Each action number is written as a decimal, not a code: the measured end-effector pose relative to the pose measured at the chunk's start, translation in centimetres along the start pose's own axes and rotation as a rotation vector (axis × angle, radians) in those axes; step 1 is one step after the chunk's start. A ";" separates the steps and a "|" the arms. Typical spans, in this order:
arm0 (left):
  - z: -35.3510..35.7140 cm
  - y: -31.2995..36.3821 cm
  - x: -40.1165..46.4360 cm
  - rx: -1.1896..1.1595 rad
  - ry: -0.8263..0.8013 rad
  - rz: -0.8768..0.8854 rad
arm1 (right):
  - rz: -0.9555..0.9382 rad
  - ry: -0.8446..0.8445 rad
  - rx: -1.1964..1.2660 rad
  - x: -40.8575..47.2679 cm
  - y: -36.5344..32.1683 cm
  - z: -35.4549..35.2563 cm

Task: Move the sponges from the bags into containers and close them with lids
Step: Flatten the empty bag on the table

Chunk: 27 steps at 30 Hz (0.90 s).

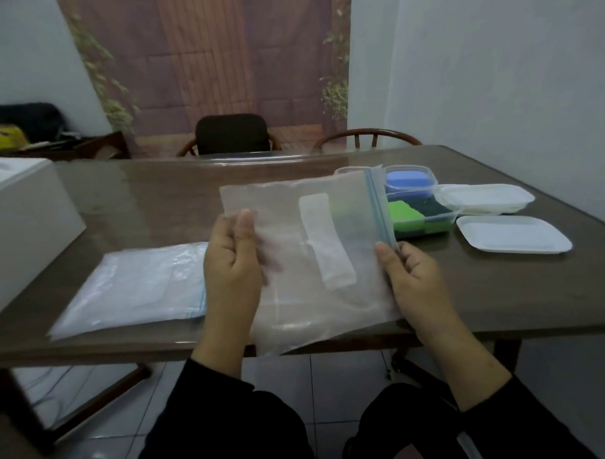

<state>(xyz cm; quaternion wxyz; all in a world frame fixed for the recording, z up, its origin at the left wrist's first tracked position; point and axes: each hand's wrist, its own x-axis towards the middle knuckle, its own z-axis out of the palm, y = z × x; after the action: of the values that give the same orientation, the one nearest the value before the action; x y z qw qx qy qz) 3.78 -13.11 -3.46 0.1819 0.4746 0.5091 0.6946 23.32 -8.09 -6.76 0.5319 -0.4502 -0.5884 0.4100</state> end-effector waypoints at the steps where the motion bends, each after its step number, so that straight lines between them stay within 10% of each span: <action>1: -0.5 -0.3 0.3 0.034 -0.008 -0.082 | -0.014 0.027 -0.004 0.1 -0.3 0.6; 27: -19.5 -9.5 7.5 1.342 0.225 -0.407 | -0.427 -0.591 -1.125 1.4 -1.3 22.4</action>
<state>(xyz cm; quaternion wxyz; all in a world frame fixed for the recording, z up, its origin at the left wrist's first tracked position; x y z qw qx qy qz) -18.52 -14.09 -8.82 -0.0771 0.3052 0.9213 0.2282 0.90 -7.14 -7.31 0.1020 -0.4014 -0.9096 0.0325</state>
